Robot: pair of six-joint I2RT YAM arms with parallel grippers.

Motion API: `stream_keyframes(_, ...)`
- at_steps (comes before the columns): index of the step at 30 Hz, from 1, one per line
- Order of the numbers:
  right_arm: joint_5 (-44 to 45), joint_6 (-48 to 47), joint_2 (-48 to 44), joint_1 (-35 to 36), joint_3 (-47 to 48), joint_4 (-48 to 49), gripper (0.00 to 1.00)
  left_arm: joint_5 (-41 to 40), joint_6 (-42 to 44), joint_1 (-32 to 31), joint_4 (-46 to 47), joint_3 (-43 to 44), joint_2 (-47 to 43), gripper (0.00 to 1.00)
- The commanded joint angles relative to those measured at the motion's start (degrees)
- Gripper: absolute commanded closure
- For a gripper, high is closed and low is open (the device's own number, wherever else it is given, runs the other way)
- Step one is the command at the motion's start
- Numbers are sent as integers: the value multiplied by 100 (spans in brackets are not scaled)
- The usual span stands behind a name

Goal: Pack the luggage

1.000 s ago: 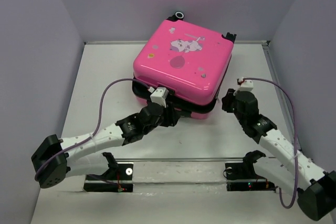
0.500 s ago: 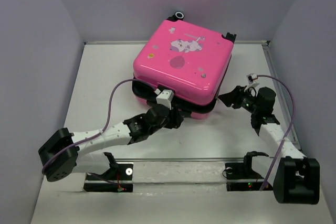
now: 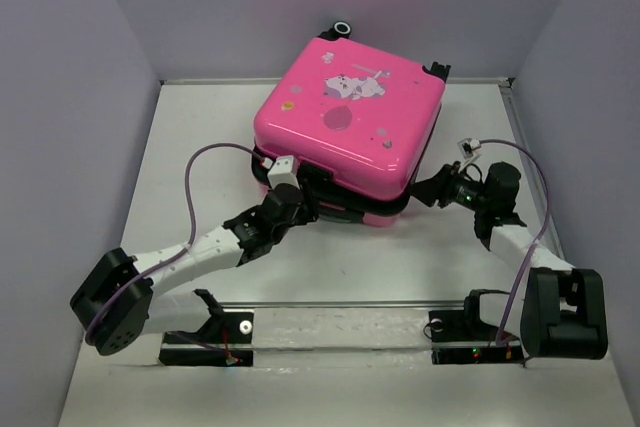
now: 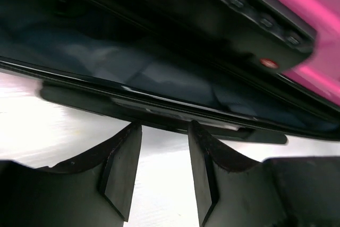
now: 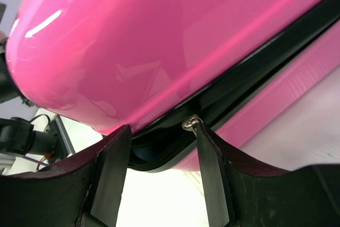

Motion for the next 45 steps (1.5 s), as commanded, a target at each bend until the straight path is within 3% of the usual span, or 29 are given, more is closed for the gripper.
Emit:
stream_keyframes(1,-188,131,-231,163,-26,486,41,-269,183,667,365,-213,-265,48)
stream_keyframes(5,557,-211,-635,454,132,-225,41,-181,324,915,251,-196,-265,47)
stream_keyframes(7,1497,-370,-820,454,124,-654,42,-76,342,924,146,-266,-379,47)
stream_keyframes(10,2034,-309,-1075,454,-7,-736,42,345,342,915,-12,-520,-1045,48)
stream_keyframes(16,1377,-98,-671,646,-69,-464,44,786,228,653,-382,-776,-1663,47)
stream_keyframes(22,2351,-185,-207,2245,201,-437,45,452,-246,-314,-137,-636,-1146,47)
stream_keyframes(26,2658,-282,-231,2317,352,-595,45,426,-326,-341,-31,-618,-986,47)
stream_keyframes(31,3257,-432,-925,2317,72,-972,44,329,-291,-341,118,-565,-908,47)
stream_keyframes(45,1509,-660,93,2317,141,-165,46,373,-89,-341,303,-117,-432,47)
